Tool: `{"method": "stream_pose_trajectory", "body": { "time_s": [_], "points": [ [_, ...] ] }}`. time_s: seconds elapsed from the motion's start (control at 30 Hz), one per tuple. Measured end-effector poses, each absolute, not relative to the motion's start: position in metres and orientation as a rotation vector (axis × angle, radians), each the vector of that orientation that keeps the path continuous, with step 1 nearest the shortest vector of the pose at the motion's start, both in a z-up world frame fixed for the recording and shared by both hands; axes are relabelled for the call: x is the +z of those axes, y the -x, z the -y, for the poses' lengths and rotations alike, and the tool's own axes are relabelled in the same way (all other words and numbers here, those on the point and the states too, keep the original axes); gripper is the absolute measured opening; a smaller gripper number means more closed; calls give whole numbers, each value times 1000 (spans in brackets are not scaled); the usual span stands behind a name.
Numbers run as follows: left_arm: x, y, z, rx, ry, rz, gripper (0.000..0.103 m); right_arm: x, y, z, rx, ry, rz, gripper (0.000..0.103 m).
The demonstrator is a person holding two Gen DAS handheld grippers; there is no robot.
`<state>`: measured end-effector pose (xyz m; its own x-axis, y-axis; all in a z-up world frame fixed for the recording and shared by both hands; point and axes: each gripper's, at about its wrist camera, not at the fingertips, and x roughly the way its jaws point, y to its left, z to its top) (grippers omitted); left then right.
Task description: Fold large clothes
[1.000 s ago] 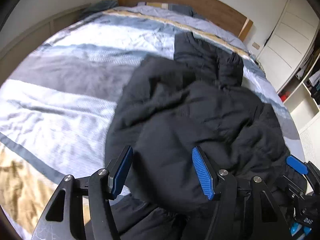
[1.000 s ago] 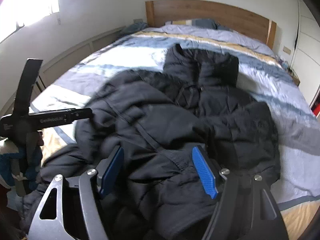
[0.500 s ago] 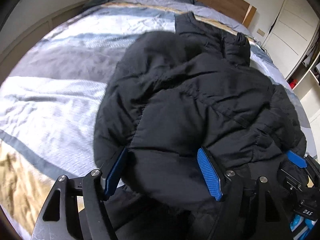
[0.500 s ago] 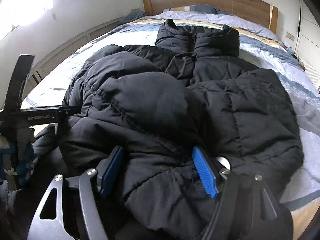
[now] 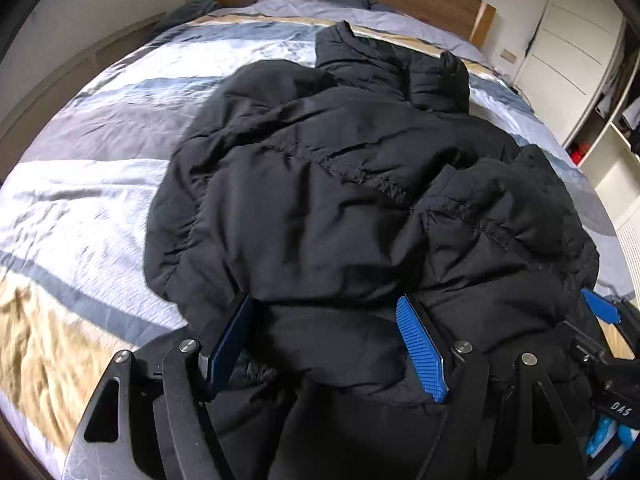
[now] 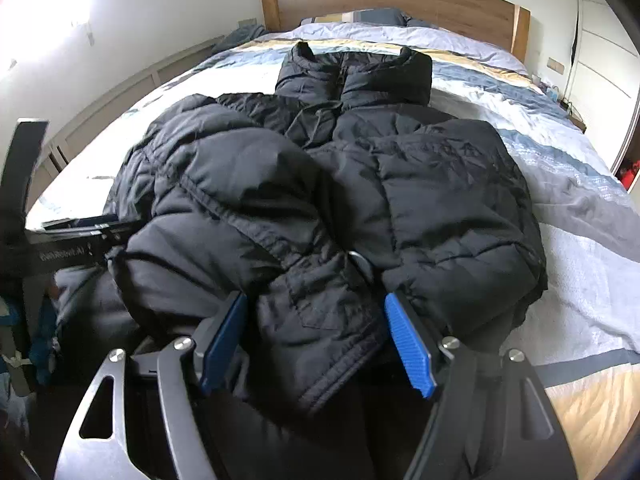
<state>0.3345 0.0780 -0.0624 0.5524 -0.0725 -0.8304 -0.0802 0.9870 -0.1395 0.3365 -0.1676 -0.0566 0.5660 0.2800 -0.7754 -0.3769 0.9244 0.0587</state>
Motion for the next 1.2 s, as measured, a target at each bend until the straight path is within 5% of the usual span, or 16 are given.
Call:
{"method": "stream_pose_trajectory", "body": {
  "time_s": [0.83, 1.2],
  "points": [
    [50, -176, -12, 8, -12, -627, 73, 21, -209, 240, 186, -16, -752, 70],
    [73, -130, -10, 4, -25, -524, 89, 45, -164, 249, 142, -31, -689, 70]
  ]
}}
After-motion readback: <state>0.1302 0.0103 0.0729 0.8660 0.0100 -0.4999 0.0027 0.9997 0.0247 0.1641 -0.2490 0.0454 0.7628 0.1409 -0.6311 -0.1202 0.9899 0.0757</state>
